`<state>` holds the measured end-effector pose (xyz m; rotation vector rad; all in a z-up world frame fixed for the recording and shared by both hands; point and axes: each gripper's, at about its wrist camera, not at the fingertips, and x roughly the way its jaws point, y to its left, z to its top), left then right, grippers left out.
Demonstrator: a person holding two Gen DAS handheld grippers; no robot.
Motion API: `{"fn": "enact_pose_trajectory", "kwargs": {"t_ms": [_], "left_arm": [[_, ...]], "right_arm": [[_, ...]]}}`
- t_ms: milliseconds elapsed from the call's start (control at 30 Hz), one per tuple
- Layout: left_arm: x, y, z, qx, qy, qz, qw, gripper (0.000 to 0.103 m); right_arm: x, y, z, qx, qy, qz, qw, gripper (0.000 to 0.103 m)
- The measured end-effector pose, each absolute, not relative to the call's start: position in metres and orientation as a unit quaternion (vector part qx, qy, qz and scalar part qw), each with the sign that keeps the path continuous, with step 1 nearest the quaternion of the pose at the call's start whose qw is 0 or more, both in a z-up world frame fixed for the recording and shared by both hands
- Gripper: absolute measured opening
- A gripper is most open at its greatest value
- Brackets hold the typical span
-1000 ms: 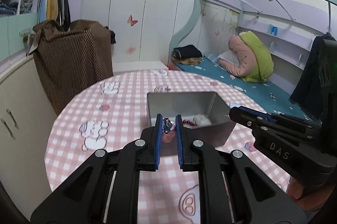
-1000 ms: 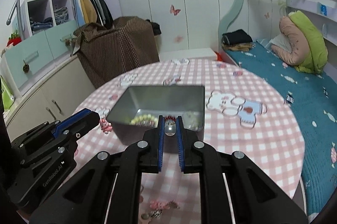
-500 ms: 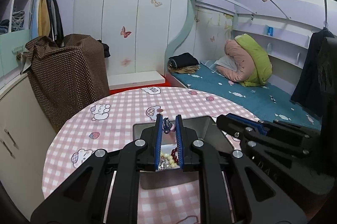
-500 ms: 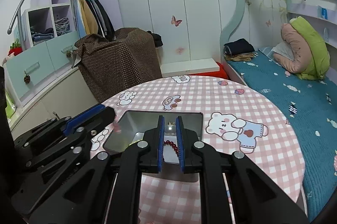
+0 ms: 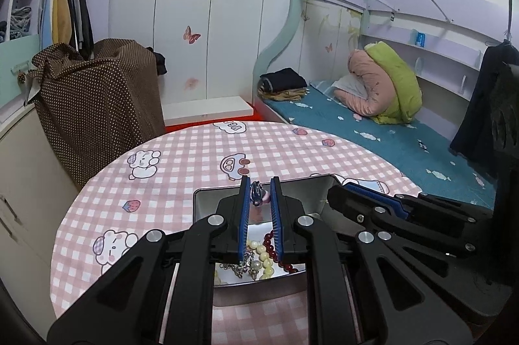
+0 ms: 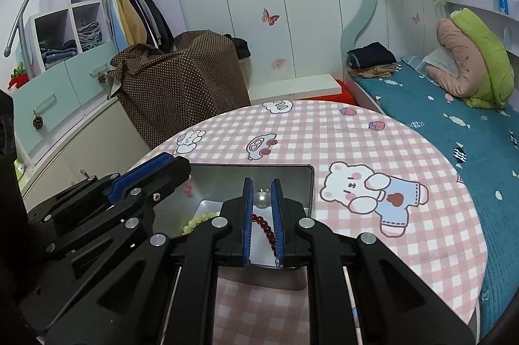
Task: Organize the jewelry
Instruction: 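Carry both earrings over the tin and open both tools to release them, then withdraw both tools from the tin toward the pink charm keychains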
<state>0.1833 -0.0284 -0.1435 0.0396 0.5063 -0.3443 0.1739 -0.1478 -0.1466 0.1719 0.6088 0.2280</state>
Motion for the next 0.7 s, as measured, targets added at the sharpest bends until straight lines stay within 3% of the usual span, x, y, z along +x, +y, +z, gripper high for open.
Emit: {"fn": "enact_pose_trajectory", "kwargs": {"t_ms": [200,233,333,400,433,467,700], "left_arm": [[0.190,-0.029,-0.146,0.017,0.257,-0.166,0.952,0.014],[0.190,-0.027,-0.147,0.016,0.258,-0.163,0.952,0.021],[0.189,-0.021,-0.145,0.012,0.253,-0.152,0.955,0.037],[0.188,-0.016,-0.144,0.009,0.251,-0.146,0.957,0.045],[0.187,-0.013,-0.143,0.007,0.250,-0.144,0.957,0.050],[0.187,-0.011,-0.143,0.005,0.249,-0.143,0.958,0.057],[0.182,-0.008,-0.143,0.011,0.250,-0.141,0.958,0.058]], "right_arm": [[0.175,-0.151,-0.146,0.088,0.297,0.127,0.942,0.014],[0.175,-0.153,-0.145,0.090,0.295,0.126,0.943,0.016],[0.173,-0.158,-0.144,0.092,0.294,0.110,0.945,0.033],[0.172,-0.164,-0.144,0.091,0.292,0.091,0.948,0.056],[0.171,-0.167,-0.144,0.091,0.290,0.081,0.949,0.061],[0.169,-0.170,-0.143,0.093,0.287,0.076,0.950,0.065],[0.166,-0.171,-0.141,0.088,0.285,0.068,0.952,0.071]]}}
